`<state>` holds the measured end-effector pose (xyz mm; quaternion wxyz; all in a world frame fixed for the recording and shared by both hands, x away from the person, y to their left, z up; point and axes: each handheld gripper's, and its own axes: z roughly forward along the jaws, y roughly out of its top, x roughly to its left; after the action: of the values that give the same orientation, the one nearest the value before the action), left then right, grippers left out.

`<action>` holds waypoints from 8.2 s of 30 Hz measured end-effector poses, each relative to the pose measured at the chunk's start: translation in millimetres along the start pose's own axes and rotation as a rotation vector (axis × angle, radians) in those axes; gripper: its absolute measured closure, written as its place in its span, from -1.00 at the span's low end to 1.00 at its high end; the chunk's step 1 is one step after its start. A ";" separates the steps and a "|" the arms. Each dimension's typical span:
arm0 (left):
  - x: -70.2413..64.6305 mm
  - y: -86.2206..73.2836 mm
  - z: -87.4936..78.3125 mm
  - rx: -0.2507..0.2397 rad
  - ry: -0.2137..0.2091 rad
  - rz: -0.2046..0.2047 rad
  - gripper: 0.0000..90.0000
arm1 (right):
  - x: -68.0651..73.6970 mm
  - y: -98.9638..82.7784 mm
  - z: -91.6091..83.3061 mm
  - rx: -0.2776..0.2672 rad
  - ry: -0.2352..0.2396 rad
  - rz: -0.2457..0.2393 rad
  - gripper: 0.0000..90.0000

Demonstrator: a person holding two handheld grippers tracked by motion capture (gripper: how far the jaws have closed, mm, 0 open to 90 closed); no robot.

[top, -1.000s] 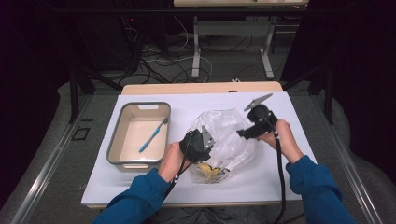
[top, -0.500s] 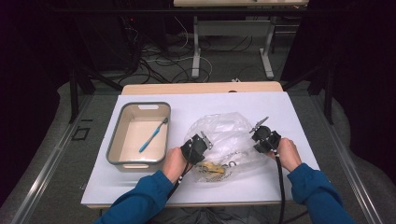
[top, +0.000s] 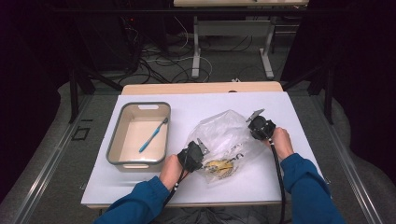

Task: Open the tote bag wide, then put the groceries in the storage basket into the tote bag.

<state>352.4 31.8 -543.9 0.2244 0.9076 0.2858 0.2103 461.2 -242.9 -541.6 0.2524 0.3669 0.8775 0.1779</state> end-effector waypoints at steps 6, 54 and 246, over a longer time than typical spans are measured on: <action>3.6 -1.4 -13.5 -0.062 0.018 -0.019 0.24 | -6.5 -1.6 -25.5 -0.057 0.084 0.068 0.45; 47.5 -33.3 -91.7 -0.211 0.052 -0.124 -0.71 | 22.4 -72.5 -119.0 -0.339 0.336 0.188 -1.00; 194.6 -28.5 -86.9 -0.153 -0.042 -0.351 0.80 | 35.8 -53.8 -133.1 -0.343 0.352 0.153 -0.99</action>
<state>441.6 197.0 -439.2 0.3320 0.8282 0.4182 0.1702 333.5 -269.5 -471.8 0.1402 0.3472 0.8347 0.4038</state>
